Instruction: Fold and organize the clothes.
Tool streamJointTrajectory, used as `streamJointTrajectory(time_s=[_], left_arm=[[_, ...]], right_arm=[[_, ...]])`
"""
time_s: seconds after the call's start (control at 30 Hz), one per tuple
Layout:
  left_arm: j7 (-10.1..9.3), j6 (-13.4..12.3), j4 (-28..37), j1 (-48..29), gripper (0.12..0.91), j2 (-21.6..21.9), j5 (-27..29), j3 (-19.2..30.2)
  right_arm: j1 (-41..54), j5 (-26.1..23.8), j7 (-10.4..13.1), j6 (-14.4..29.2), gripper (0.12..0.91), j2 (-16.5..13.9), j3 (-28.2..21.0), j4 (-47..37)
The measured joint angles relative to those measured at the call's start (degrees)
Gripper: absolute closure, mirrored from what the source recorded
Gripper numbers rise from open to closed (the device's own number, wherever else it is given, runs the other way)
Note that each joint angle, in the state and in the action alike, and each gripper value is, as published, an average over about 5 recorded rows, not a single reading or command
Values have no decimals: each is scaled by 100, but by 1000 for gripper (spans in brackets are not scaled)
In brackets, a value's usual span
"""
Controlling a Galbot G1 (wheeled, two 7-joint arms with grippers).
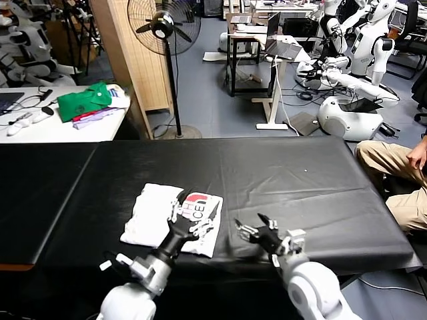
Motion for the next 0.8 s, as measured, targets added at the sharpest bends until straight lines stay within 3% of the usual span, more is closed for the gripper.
streamJointTrajectory(time_s=[0.13,0.27,0.37,0.6,0.73,0.8], left_arm=[[-29,-98,-30,116,232,52,68,-116],[-95,-158,-44,223,232,70,110,-216],[-128,-181,-69,286,232,83,115,-284],[-193,-251,-110,445,232,101,144,-441],[-232,-284,-110,511,232,100,143,-518],[-270,-293,-91,528,232,97,139,-550]], right_arm=[[377,299,194,-85,227,306,-253,-422],[722,211,365,-61,228,607,-487,-843],[954,68,462,-33,277,810,-626,-1134],[1343,-394,327,4,650,1017,-850,-1675],[1493,-994,-8,264,850,997,-901,-1911],[1559,-1553,-232,520,894,942,-867,-2016]])
